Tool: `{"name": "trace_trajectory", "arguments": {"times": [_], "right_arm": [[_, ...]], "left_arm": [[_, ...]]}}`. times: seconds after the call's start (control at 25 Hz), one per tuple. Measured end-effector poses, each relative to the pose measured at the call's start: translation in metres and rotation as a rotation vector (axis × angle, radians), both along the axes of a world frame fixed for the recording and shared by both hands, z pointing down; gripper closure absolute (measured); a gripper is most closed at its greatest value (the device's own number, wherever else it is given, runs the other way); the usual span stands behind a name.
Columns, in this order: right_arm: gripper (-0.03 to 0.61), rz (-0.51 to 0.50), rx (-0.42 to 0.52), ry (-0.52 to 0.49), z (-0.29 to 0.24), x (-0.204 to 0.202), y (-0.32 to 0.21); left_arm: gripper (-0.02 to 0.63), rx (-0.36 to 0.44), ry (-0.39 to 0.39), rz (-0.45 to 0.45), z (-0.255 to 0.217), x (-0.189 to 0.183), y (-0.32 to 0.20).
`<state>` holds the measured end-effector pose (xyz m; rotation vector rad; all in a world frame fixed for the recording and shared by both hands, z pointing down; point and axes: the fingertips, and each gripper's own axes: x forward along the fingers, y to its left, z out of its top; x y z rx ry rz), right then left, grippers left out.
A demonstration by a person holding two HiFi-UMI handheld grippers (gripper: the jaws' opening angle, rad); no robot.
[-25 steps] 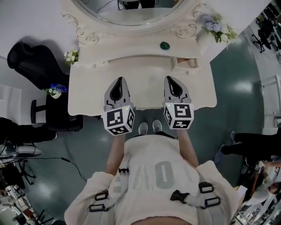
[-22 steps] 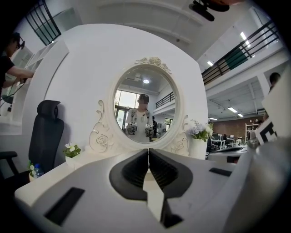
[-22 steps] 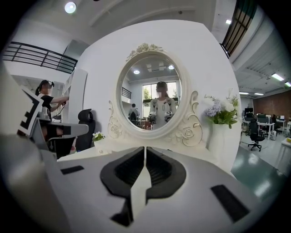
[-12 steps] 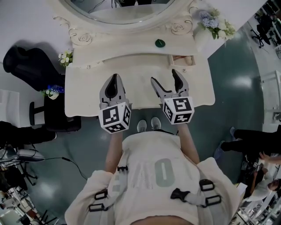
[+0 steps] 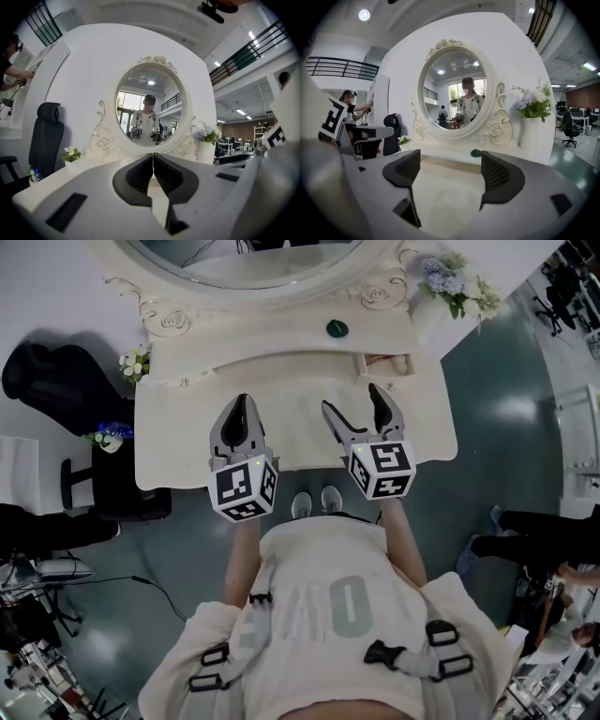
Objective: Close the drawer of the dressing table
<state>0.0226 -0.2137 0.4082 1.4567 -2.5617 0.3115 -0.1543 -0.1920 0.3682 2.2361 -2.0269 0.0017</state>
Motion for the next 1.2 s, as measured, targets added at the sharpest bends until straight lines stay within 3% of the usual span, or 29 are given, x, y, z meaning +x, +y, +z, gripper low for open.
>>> {"name": "trace_trajectory", "arguments": {"times": [0.44, 0.68, 1.2], "right_arm": [[0.185, 0.152, -0.092, 0.072, 0.041, 0.084, -0.036], [0.26, 0.226, -0.186, 0.152, 0.09, 0.127, -0.055], [0.375, 0.245, -0.347, 0.235, 0.162, 0.145, -0.079]], "left_arm": [[0.594, -0.015, -0.011, 0.005, 0.007, 0.005, -0.005], [0.594, -0.022, -0.015, -0.003, 0.009, 0.006, -0.008], [0.594, -0.045, -0.033, -0.017, 0.014, 0.007, -0.015]]}}
